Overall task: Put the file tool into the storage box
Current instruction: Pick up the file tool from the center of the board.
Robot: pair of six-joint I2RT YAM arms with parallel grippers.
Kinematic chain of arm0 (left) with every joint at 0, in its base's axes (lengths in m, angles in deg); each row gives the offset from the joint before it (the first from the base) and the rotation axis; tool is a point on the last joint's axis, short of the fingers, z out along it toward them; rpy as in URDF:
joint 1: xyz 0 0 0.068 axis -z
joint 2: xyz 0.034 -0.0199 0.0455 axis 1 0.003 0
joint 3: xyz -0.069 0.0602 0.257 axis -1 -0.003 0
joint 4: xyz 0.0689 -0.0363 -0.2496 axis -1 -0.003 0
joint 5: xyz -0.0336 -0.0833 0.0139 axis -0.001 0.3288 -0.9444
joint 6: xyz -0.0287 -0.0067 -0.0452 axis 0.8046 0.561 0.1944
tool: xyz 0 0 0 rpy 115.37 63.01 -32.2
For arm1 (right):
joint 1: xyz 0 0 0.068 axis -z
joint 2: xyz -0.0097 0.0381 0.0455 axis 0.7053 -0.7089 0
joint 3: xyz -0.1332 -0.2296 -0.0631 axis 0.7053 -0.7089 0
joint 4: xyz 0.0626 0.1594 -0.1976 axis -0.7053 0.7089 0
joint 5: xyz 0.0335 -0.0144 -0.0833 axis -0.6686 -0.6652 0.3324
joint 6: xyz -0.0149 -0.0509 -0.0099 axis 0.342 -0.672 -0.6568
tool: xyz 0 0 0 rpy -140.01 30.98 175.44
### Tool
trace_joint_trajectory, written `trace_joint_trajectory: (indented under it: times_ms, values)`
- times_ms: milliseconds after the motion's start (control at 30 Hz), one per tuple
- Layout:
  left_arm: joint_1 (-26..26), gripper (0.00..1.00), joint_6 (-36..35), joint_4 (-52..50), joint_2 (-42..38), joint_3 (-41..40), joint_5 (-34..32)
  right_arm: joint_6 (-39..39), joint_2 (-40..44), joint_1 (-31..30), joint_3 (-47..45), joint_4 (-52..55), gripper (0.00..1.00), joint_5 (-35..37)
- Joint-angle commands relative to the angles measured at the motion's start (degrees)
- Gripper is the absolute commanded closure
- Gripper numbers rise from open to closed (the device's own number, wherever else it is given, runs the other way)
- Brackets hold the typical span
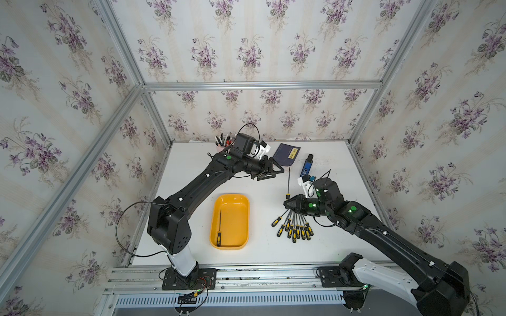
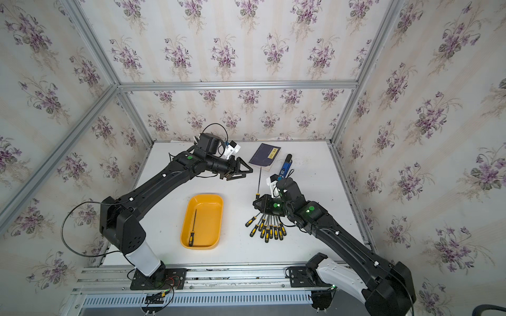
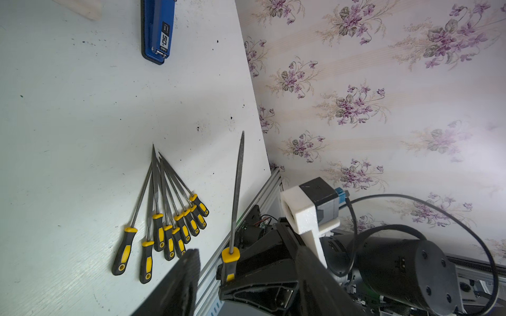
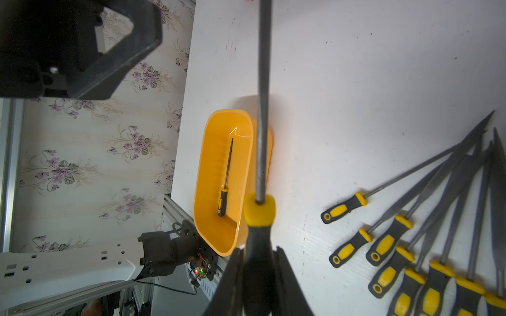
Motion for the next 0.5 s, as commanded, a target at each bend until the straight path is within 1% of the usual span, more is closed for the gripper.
trace_joint_trajectory:
  times_ms: [0, 100, 200, 467]
  values:
    - [0.22, 0.40, -0.48, 1.66, 0.74, -0.01, -0.19, 0.78, -0.95, -0.53, 0.60, -2.33, 0.98, -0.73]
    - [0.67, 0.40, -0.81, 0.88, 1.61, 0.63, -0.80, 0.94, -1.90, -1.42, 0.73, -2.60, 0.98, -0.79]
    - [1.08, 0.41, -2.53, -2.27, 2.54, 2.03, -2.39, 1.22, -2.25, -2.13, 0.84, -3.04, 0.98, -0.56]
    - [1.45, 0.44, -4.25, -5.03, 4.55, 2.57, -5.78, 1.75, -3.61, -4.30, 0.95, -3.61, 0.98, -0.65]
